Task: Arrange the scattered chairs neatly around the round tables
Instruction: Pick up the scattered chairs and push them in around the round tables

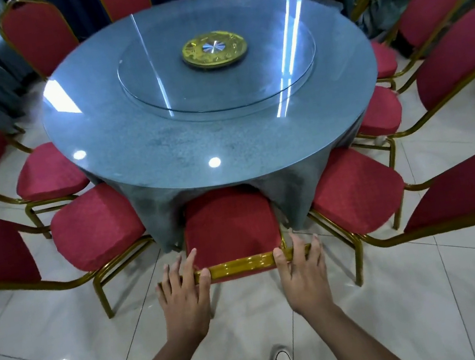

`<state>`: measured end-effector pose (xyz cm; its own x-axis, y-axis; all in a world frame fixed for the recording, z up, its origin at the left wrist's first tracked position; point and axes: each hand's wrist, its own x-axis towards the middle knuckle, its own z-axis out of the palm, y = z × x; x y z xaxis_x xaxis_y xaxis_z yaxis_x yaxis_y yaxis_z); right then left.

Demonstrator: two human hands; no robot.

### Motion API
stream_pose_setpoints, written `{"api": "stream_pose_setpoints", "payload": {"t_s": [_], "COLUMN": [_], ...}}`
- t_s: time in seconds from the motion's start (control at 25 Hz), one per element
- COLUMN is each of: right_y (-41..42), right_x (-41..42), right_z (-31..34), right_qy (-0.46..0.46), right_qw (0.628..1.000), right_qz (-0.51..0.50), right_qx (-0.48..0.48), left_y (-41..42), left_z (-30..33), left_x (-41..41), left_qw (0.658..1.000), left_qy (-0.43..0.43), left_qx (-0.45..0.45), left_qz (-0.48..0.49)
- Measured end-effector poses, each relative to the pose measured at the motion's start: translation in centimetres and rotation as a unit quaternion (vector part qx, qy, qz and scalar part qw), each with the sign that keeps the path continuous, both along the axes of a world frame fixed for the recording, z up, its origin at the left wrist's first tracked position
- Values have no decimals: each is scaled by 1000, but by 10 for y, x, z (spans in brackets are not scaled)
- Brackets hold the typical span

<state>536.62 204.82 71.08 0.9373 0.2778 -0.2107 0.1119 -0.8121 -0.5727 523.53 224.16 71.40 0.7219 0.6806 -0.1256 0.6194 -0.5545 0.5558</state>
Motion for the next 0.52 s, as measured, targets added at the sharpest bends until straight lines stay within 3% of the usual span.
{"api": "stream_pose_setpoints", "payload": {"t_s": [0.28, 0.52], "right_y": [-9, -26], "right_x": [12, -9], "right_z": [-4, -2], "right_qy": [-11, -88], "right_qw": [999, 994], "right_qz": [45, 51], "right_qx": [-9, -32], "left_y": [2, 4], "left_z": [-11, -10], "left_x": [3, -10], "left_qw": [1000, 999], "left_qy": [-22, -28], "left_qx": [-5, 18], "left_qz": [8, 18]}}
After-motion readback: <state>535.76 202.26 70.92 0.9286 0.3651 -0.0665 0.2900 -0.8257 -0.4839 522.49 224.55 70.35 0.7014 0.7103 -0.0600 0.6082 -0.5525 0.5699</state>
